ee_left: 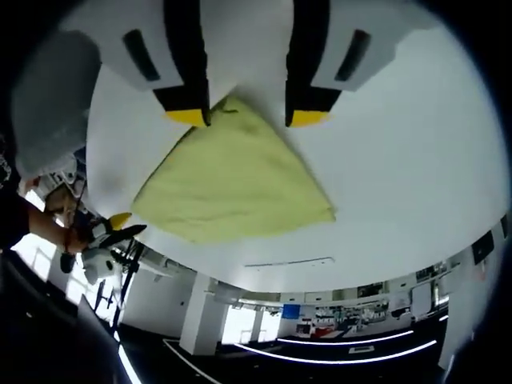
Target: Fold the garment on the visible template until the final outline fits inside the template.
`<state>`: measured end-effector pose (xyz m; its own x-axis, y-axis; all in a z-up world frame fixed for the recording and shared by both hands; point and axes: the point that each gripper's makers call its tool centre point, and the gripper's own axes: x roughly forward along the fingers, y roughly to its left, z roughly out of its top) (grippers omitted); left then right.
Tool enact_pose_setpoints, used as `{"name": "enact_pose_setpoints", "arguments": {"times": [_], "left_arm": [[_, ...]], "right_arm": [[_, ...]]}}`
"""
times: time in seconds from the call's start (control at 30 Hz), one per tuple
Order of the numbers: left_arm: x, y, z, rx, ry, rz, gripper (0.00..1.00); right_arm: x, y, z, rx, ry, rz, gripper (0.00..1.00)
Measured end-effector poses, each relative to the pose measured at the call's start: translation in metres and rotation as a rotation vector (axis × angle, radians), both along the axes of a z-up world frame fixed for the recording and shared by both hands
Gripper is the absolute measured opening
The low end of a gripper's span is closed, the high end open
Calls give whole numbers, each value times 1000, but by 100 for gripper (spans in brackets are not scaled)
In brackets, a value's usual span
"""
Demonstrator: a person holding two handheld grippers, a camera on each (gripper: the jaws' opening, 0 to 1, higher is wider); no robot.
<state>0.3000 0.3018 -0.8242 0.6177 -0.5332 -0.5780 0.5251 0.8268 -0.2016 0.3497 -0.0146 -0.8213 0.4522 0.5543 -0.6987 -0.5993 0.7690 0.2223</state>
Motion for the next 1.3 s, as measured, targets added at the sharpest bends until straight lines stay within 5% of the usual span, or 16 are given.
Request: {"name": "enact_pose_setpoints", "arguments": {"times": [0.6,0.93,1.3], "left_arm": [[-11,3,-13,-76,62,42,9],[-10,4,-16,-45,53,32,0],[-17,15,-14,43,31,15,0]], "right_arm": [[-18,-13,-14,-4,7,-43,22],[-16,-18,-17,-28,10,-34,0],[-16,-23,-11,-7,0,-49,0]]}}
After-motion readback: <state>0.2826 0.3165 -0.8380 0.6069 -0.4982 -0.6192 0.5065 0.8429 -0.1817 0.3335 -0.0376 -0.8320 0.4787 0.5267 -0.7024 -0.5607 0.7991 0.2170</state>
